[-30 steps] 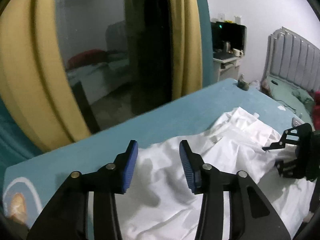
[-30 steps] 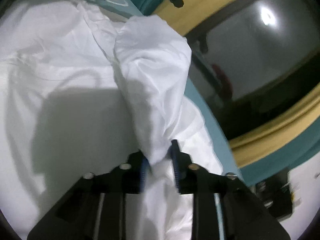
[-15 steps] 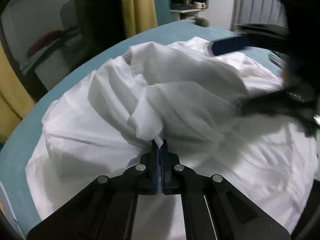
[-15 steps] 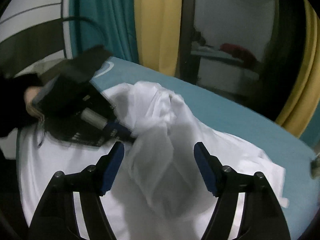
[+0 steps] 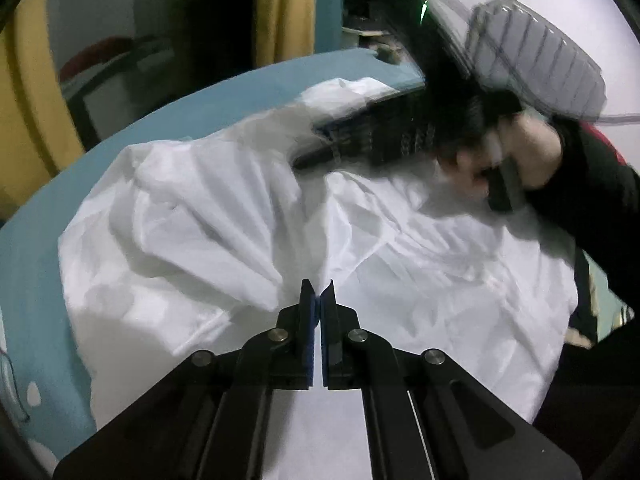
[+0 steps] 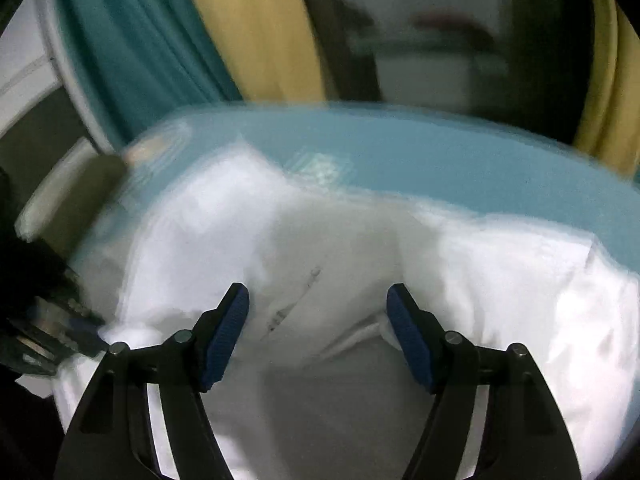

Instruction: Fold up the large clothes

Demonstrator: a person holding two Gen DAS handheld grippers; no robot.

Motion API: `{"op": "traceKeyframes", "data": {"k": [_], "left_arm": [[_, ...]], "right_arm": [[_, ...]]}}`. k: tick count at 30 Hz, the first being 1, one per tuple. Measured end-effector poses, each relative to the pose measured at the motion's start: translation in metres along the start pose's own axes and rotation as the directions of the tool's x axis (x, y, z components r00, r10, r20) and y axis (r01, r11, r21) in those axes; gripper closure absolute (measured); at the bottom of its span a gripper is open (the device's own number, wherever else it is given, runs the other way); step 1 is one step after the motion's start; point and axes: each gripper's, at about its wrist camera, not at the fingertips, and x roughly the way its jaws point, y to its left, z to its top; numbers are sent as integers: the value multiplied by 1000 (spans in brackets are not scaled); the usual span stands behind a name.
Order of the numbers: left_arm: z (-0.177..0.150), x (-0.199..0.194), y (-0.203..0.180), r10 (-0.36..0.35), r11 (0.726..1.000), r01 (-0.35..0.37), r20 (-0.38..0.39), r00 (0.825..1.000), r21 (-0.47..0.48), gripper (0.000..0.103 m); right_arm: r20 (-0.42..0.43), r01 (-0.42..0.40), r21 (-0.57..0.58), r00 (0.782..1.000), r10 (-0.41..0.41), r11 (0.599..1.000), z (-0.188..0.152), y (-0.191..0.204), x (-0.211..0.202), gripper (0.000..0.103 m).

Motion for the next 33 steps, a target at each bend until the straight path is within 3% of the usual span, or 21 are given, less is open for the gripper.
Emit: {"op": "traceKeyframes", "data": {"k": [2,4,6,9,14,17,22,26,30,33], "left_arm": [[0,-2,4,12,1000,-12,5,1000,-16,89],[2,-2,8,37,999,-37,15,999,-35,61],[0,-6,12,57,997,-56,27,998,-52,60],[-5,-10,19,123,990,-120,37,992,-80,60],[-37,-43,43,269,946,-250,69,961,-205,59],[-67,-64,58,353,898,-321,60,934,-301,55],[-124,-90,78,468,787,-423,-11,884,-449,49],[-164,-104,86,529,711,-491,-77,845,-504,46],[-192,-105,82,509,703,-483,-106,854,-522,39],[-202,-104,77,514,705,-490,-106,851,-513,38]], "right_arm": [[22,34,-52,999,-33,998,-7,8,-5,32],[23,74,-65,997,-72,995,-8,14,-18,32],[46,89,-81,995,-86,993,-12,20,-35,32],[91,176,-143,982,-165,974,-29,32,-72,32],[122,325,-115,942,-311,939,-79,21,-127,32],[103,374,-9,923,-371,927,-115,-1,-153,32],[44,425,162,899,-436,891,-174,-30,-182,32],[-20,473,256,874,-485,843,-210,-46,-191,32],[-4,454,296,881,-474,841,-229,-48,-197,32],[32,450,303,876,-481,840,-239,-43,-198,31]]}}
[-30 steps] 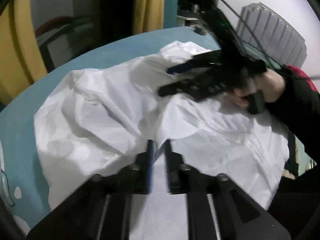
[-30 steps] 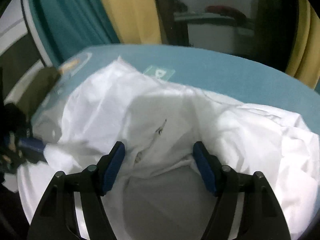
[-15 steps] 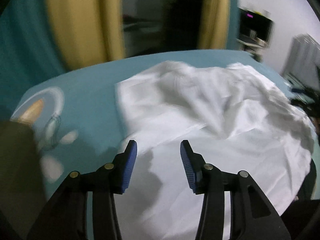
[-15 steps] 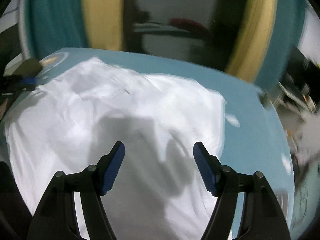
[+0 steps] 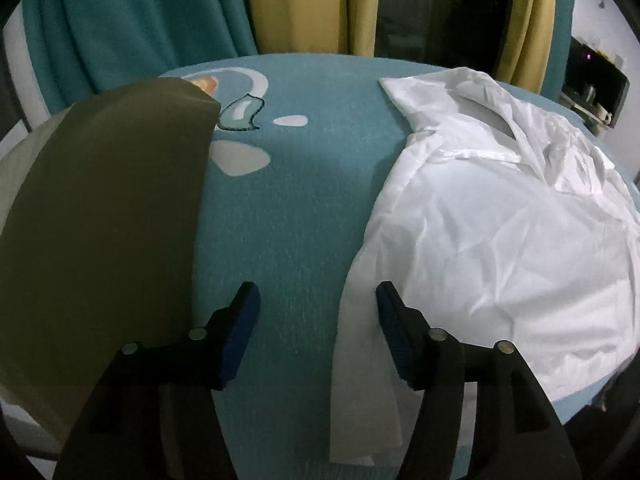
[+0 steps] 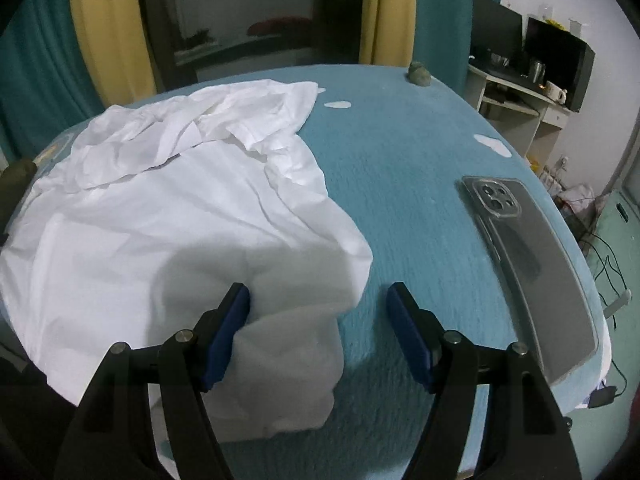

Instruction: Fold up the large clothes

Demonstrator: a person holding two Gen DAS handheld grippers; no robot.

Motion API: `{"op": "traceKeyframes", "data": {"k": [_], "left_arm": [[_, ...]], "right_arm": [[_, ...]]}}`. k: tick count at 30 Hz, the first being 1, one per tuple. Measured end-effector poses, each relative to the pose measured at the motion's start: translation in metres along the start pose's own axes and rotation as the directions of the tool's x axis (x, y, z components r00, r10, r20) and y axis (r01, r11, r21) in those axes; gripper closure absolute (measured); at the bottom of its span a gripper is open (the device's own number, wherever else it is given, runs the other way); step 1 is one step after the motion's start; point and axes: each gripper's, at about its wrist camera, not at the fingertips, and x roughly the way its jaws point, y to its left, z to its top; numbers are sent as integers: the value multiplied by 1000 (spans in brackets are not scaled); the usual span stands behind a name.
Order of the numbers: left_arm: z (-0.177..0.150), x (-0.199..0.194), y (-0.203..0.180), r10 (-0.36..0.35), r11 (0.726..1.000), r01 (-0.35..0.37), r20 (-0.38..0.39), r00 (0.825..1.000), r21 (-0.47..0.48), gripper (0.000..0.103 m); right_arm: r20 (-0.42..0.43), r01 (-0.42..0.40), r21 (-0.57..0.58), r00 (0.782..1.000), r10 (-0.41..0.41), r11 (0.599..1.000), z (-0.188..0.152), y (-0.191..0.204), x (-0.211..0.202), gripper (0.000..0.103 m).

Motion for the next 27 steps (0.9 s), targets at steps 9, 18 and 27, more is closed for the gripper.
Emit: {"op": "traceKeyframes", "data": {"k": [9,18,27], "left_arm": [[-13,-4,-1,-10,1000,10,39,999,-2,36],[-28,-19,-29,-79,995,77,36,996,67,38],[-41,-49,-52,-160,982,145,116,980,123,100]], "right_arm": [[71,-63,1,996,63,998,-21,34,-12,90],[100,-144,43,985,139,989,-33,39,-21,98],[185,-191,88,968,172,978,-39,24,-48,98]]}}
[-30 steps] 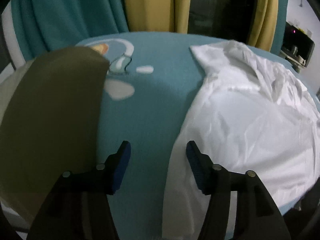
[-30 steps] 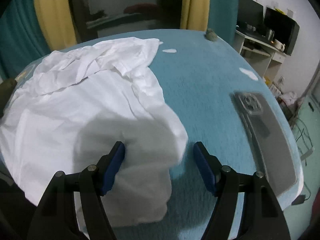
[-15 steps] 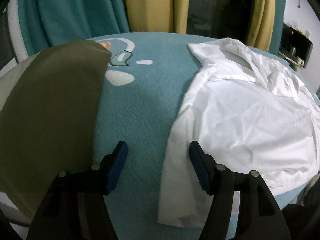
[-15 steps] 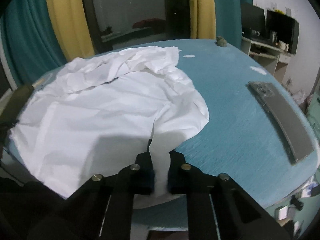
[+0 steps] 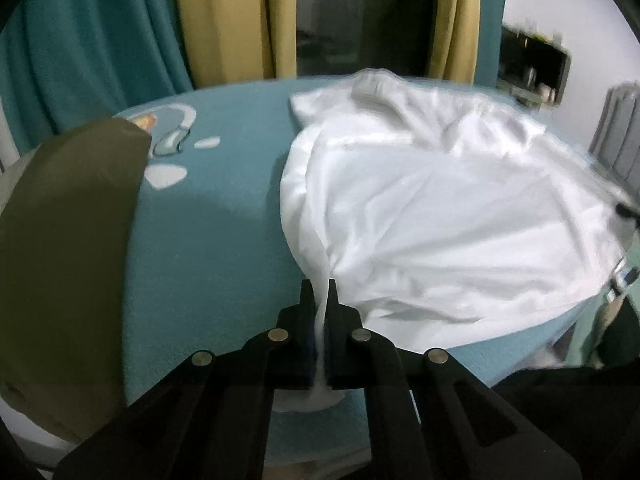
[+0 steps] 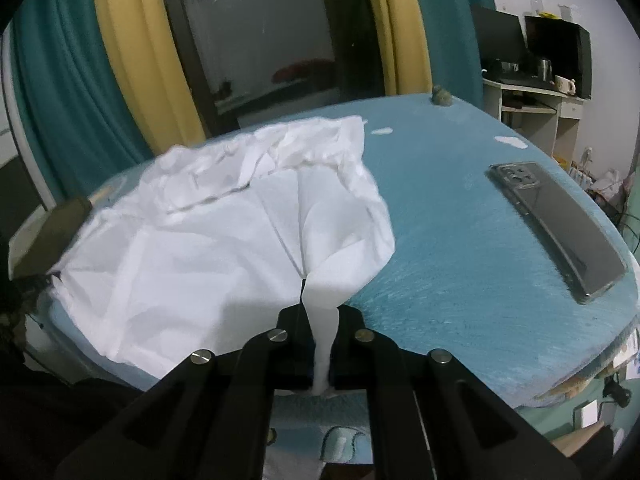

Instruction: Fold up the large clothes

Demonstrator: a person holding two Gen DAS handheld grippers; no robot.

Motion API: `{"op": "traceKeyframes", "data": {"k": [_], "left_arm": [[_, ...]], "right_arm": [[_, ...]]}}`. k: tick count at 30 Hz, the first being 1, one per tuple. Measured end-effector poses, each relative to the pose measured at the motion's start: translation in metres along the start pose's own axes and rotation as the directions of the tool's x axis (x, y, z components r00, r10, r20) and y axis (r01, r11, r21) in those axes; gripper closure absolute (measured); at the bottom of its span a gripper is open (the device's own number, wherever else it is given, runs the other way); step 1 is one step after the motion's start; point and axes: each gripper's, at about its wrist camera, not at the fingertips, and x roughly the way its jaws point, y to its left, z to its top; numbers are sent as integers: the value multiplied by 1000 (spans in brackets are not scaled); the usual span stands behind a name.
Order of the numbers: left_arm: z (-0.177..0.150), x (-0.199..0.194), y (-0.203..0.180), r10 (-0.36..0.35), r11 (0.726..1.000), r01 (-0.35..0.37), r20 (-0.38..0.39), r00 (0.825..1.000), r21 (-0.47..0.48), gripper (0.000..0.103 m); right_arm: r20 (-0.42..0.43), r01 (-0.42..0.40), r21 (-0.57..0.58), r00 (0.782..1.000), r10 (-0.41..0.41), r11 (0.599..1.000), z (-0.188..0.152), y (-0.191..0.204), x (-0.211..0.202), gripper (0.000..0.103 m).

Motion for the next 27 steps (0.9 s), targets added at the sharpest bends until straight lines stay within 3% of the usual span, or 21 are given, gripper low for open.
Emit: {"op": "traceKeyframes", "data": {"k": [3,6,14,21,27], "left_arm": [[8,-21,9,18,999,-15,73,997,-40,100],[18,-41,23,0,994,13,124,992,-109,100],[40,-75,34,-29,988,61,216,976,-141,100],[72,-65,56,-72,973,120,236,969,-197,100],[111,-43,67,-74,967,129,244,967,-219,100]], "right_arm": [[27,-24,8,999,24,1000,2,-1,-12,99],[54,-39,0,998,38,999,5,0,-23,99],[130,-54,1,990,54,999,23,-1,-49,99],[172,-55,-12,983,56,998,50,-3,-49,99],[208,-53,-20,977,56,998,93,-4,-28,98]]}}
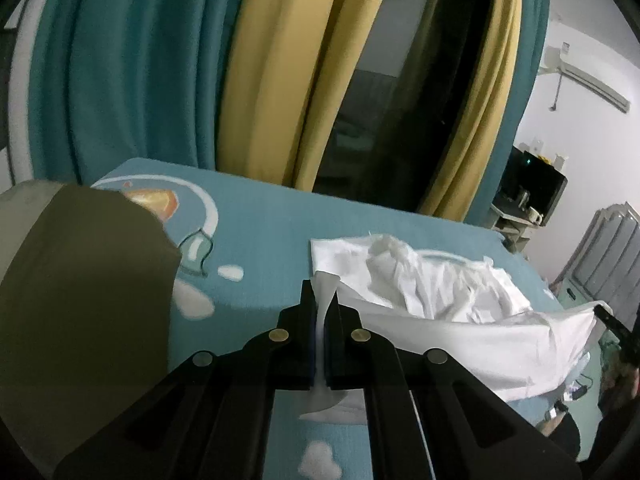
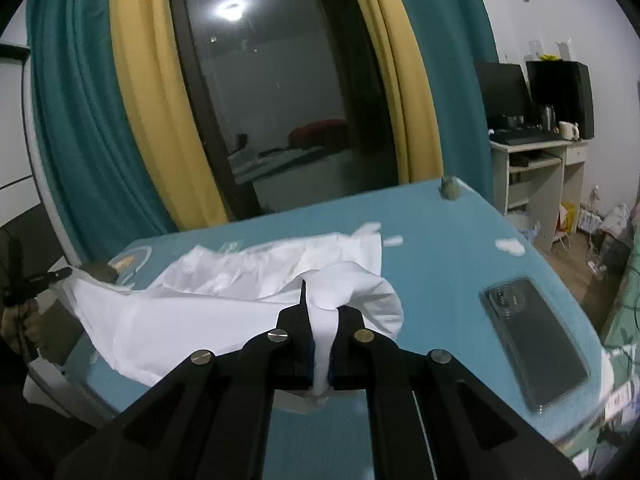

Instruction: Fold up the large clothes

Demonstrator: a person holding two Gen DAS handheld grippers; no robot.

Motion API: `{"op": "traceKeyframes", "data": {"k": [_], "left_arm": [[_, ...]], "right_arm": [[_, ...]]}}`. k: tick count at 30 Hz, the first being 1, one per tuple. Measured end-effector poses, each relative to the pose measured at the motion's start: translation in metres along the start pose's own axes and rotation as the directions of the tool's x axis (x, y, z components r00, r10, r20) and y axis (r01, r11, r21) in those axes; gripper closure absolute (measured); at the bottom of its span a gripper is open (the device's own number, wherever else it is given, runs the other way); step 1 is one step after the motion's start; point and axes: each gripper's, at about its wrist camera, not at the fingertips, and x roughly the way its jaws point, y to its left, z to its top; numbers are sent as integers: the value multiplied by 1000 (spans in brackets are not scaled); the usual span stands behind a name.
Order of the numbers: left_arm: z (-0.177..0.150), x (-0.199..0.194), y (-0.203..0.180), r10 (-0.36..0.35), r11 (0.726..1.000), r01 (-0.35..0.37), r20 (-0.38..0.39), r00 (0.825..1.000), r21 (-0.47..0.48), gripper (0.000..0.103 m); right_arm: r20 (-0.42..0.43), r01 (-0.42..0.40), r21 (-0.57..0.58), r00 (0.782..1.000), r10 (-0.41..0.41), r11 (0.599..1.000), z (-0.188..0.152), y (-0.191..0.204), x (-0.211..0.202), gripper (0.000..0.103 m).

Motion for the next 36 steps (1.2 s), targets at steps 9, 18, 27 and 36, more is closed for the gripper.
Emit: {"op": "traceKeyframes", "data": {"k": [9,18,27,36], "left_arm": [[47,82,5,17,1000,-18,-35,999,-24,100],[81,182,18,25,995,-36,-128,992,-89,100],[64,280,46,128,972,-184,-329,936,-148,69],[55,201,38,170,980,-187,-191,967,-74,42]], "right_arm": [[-16,14,15,1000,-13,1000,51,-17,76,98],[-124,67,56,991,-60,996,76,-41,182,98],[-318,269,147,924,-212,952,56,-77,280,45],[-208,313,148,937,-280,938,64,-73,195,37]]}}
